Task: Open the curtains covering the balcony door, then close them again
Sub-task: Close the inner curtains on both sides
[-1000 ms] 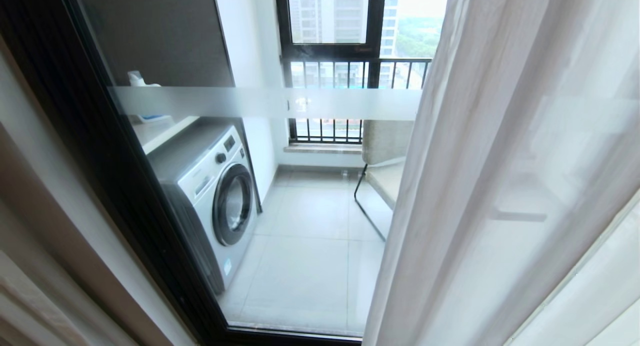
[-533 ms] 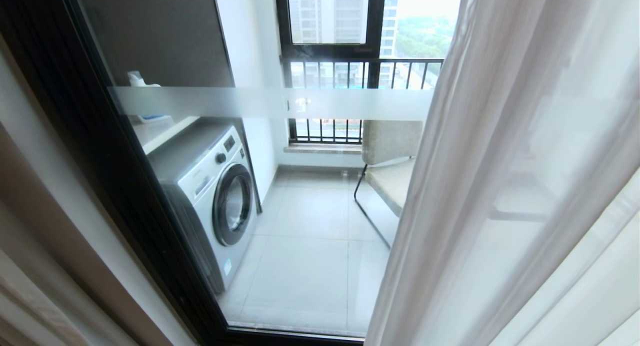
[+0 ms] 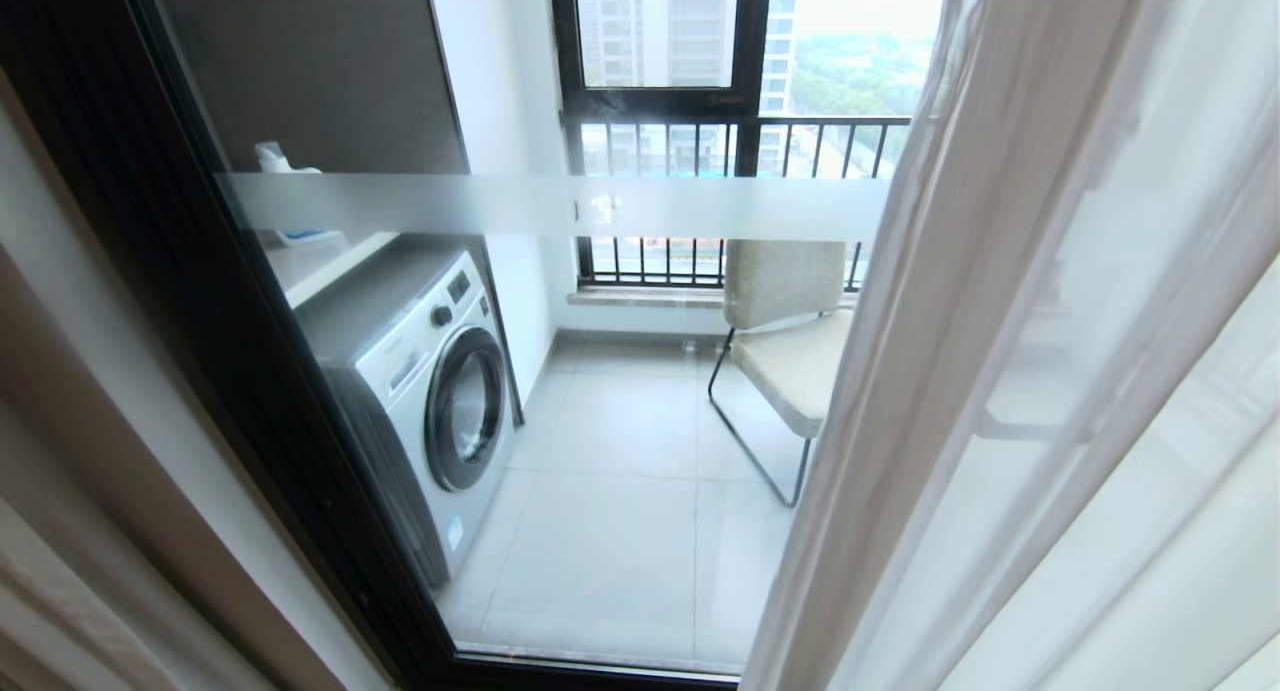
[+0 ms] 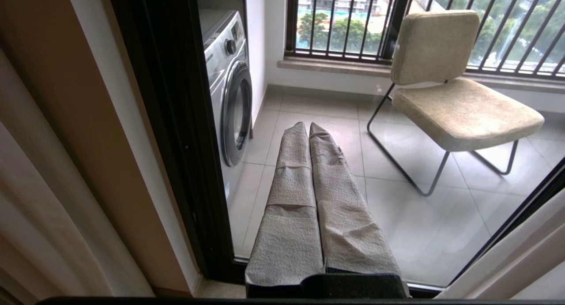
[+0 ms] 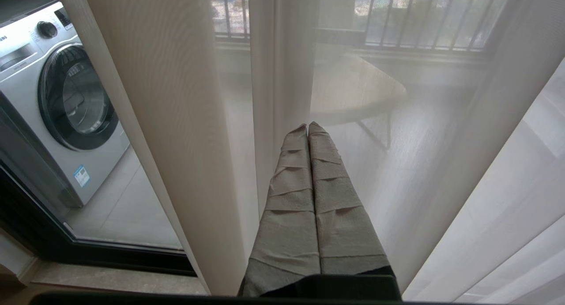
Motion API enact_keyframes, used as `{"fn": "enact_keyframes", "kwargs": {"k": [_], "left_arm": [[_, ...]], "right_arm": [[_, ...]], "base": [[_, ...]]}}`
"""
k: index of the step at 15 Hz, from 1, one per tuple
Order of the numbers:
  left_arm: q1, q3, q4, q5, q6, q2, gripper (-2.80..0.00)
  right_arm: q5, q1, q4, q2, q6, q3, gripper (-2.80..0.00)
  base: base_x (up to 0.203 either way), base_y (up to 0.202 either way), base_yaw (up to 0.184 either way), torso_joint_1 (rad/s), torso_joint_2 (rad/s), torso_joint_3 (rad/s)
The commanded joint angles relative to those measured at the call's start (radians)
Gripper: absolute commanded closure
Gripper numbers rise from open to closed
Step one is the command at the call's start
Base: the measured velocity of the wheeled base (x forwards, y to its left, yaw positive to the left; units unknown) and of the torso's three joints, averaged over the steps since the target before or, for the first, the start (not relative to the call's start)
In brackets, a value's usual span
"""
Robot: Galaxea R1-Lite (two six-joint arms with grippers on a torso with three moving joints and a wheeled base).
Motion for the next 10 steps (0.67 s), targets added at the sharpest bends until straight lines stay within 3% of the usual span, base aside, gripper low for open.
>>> {"fn": "enact_keyframes", "kwargs": {"k": [1,10], "left_arm": [[0.000,0.000,0.000,0.001,-0.001,0.000,0.00],[0.000,0.000,0.000,0.001,-0.001,0.000,0.00]], "right_arm": [[0.001,0.000,0.000,0.000,-0.001,0.000,0.00],[0.001,0.000,0.000,0.000,-0.001,0.000,0.00]], "base": [[0.000,0.000,0.000,0.000,0.00,0.000],[0.000,0.000,0.000,0.000,0.00,0.000]]}}
